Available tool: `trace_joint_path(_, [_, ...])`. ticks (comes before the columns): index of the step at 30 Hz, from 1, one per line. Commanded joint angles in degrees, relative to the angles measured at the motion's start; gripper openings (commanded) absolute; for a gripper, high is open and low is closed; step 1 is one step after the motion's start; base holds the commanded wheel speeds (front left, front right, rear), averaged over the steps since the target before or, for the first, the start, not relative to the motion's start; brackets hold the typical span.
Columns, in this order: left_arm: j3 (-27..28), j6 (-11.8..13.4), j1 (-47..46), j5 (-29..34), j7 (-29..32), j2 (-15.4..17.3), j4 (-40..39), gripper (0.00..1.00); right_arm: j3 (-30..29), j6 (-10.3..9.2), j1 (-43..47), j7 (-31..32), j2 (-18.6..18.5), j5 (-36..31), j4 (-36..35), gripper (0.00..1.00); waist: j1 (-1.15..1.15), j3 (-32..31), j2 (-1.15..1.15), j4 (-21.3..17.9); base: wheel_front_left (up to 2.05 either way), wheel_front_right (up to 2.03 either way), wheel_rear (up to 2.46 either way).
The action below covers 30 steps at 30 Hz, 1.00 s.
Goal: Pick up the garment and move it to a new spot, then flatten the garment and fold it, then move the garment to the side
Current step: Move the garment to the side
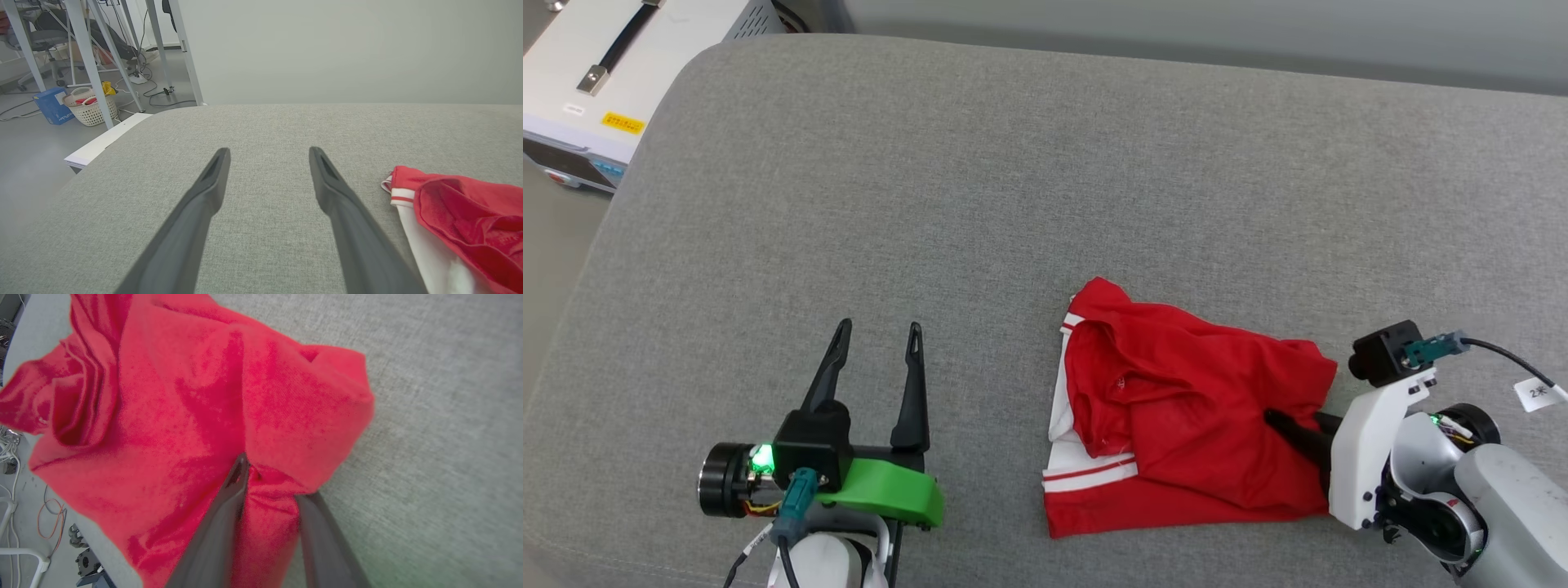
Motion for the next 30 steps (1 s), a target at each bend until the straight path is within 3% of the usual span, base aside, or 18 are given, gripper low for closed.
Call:
trace_joint_path(1, [0.0,0.4,-0.5,-0.4,-0.3,-0.3,0.1,1.0,2.1,-0.04,-0.1,-0.9,0.5,1.5,1.1,0.0,0.0,-0.4,0.0,-0.2,0.0,0.0,0.0])
trace_joint_path(9, [0.3,0.5,0.9,0.0,-0.3,-0.3,0.4,1.0,4.8,-0.04,-5.9,-8.6,-4.5,-3.1,-2.4,0.0,0.0,-3.0,0.0,-2.5,0.0,0.0,0.0])
trace_joint_path(18, [1.4,0.6,2.6,0.0,-0.3,-0.2,-0.5,1.0,6.8,-0.04,-10.2,-8.0,-11.5,-6.8,-9.7,0.0,0.0,-3.7,0.0,-10.1,0.0,0.0,0.0])
trace_joint_path(24, [1.7,0.6,2.0,0.3,-0.3,-0.2,-1.4,1.0,4.0,-0.04,-11.6,-6.9,-15.2,-6.7,-12.6,0.0,0.0,-1.9,0.0,-16.9,0.0,0.0,0.0])
trace_joint_path(30, [2.1,0.3,0.7,1.0,-0.3,0.4,-2.4,1.0,0.0,-0.04,-11.8,-7.5,-16.2,-6.2,-11.7,0.0,0.0,1.1,0.0,-21.7,0.0,0.0,0.0])
